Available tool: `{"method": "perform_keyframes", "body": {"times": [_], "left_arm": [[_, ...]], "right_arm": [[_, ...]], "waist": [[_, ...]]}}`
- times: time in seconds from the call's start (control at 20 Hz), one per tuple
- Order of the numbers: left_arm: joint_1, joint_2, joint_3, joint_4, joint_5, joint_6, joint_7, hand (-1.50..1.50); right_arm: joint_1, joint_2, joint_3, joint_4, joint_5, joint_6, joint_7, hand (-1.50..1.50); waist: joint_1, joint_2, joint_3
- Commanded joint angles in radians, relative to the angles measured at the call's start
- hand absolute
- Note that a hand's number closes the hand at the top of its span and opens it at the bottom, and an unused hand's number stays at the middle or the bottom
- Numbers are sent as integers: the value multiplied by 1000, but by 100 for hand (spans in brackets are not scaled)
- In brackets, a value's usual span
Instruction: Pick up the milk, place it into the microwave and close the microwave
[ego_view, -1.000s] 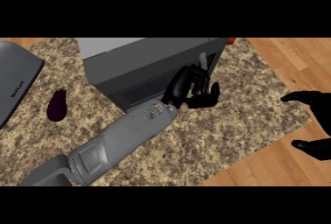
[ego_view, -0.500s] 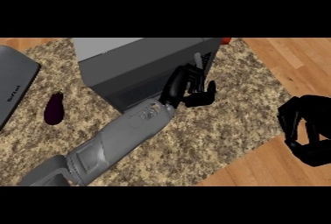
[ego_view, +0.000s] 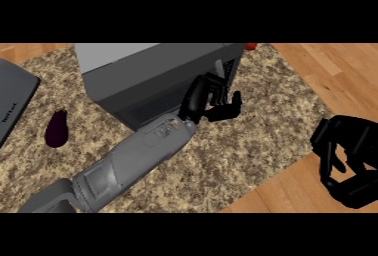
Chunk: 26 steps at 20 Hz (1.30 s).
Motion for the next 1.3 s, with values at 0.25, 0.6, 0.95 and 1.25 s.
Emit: {"method": "perform_keyframes", "body": {"times": [0.25, 0.6, 0.95, 1.25], "left_arm": [[-89, -67, 2, 19, 10, 6, -15, 150], [-3, -69, 104, 21, 163, 20, 88, 150], [69, -71, 288, -21, 346, -66, 22, 150], [113, -71, 275, 20, 403, -187, -11, 150]], "right_arm": [[14, -8, 41, -71, -10, 51, -14, 150], [58, -41, 137, -114, 2, 94, 62, 150], [149, 1, 192, -173, -20, 46, 83, 150], [202, 23, 218, -242, -3, -1, 91, 150]], "waist": [[-35, 7, 2], [10, 39, -10], [64, 20, -14], [101, 12, -14]]}}
